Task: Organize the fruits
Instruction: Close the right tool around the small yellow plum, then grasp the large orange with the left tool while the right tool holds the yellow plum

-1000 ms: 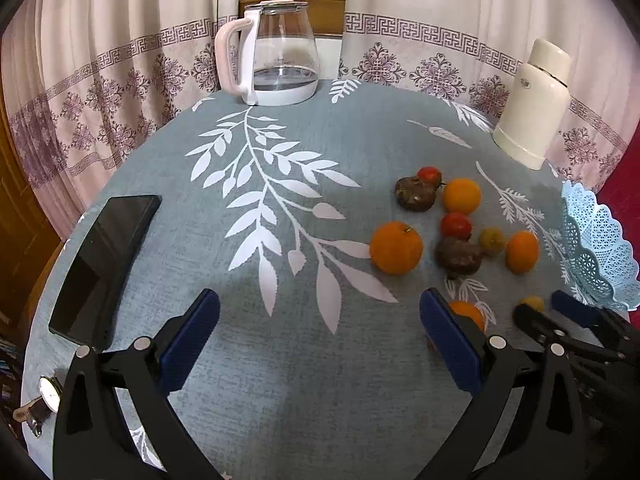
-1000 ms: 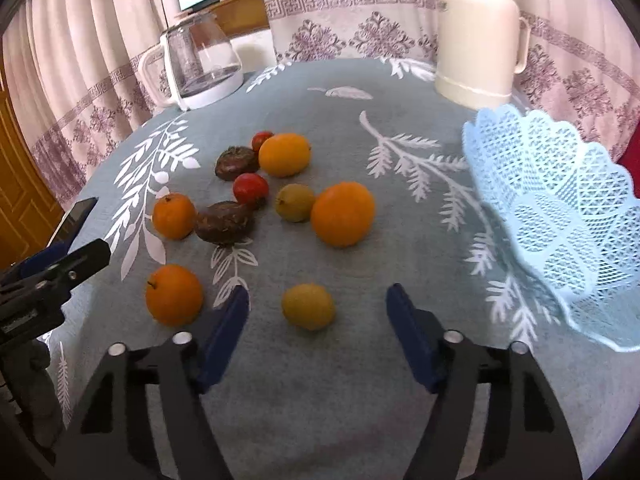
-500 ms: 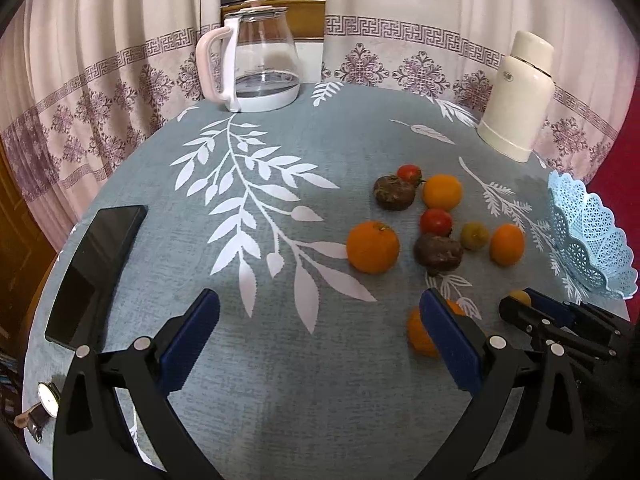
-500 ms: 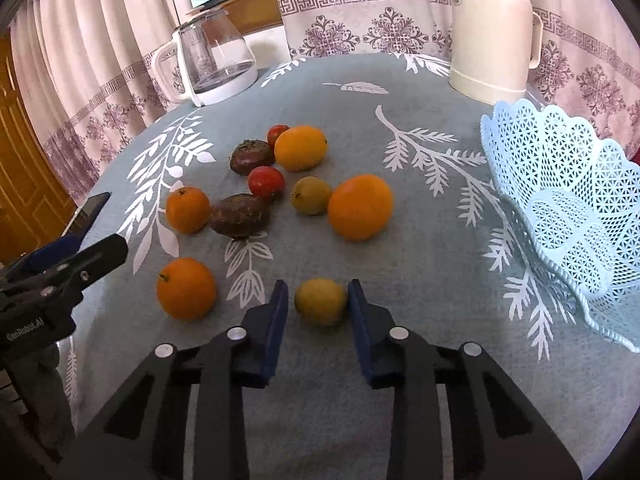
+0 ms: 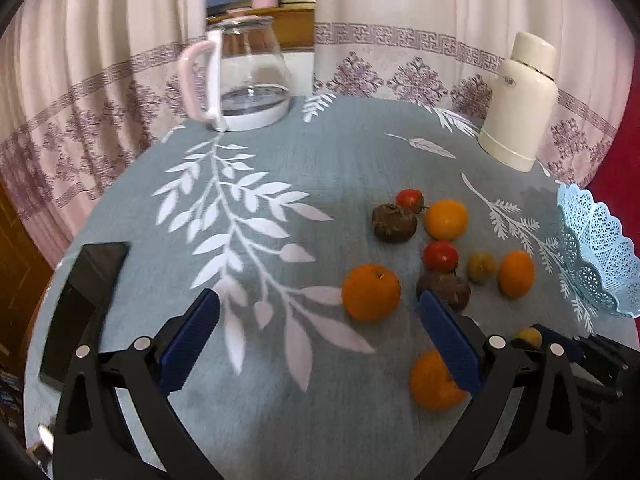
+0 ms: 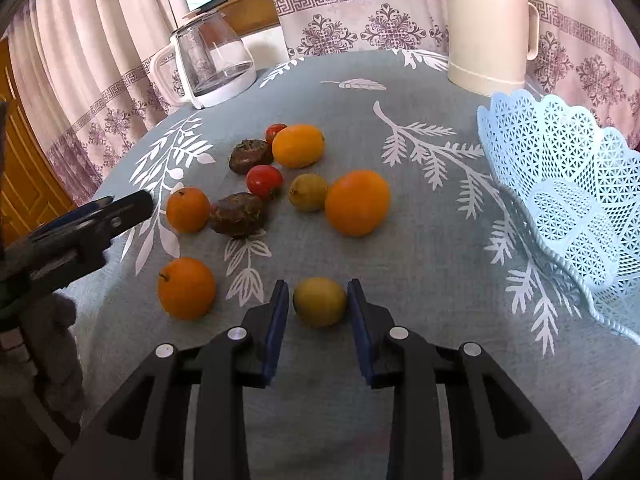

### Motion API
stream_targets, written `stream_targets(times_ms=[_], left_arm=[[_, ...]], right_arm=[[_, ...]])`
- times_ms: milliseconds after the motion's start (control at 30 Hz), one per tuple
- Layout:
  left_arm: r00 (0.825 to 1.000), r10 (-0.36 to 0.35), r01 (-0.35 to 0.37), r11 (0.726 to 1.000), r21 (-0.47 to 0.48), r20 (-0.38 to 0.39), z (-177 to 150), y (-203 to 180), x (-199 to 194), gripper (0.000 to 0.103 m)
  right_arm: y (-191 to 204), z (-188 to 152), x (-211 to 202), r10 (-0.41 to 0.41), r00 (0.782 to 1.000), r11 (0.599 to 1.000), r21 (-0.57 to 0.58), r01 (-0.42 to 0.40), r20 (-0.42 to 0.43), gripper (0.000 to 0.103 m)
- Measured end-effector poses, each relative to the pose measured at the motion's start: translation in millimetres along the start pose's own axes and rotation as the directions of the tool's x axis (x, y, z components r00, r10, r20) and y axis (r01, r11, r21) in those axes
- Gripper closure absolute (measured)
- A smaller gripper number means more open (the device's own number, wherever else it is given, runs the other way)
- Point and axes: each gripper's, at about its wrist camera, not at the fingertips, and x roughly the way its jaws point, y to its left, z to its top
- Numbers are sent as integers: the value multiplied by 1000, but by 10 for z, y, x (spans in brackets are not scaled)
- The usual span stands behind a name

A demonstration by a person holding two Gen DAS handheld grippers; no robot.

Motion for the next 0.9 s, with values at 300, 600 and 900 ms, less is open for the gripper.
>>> stream_targets(times_ms=[300,600,900], left_arm=[[998,-47,48,999,18,-49,48,-82,299,19],[993,-86,87,996,8,-87,1,-91,450,33],[987,-151,152,988,7,-44,-37,-98,385,61]], right_arm=[[-1,2,19,3,1000,1000,3,-3,-3,72],[7,-6,30,-1,1000,1000,-2,1,-3,71],[22,-7,37,-6,1000,1000,-9,6,-3,70]])
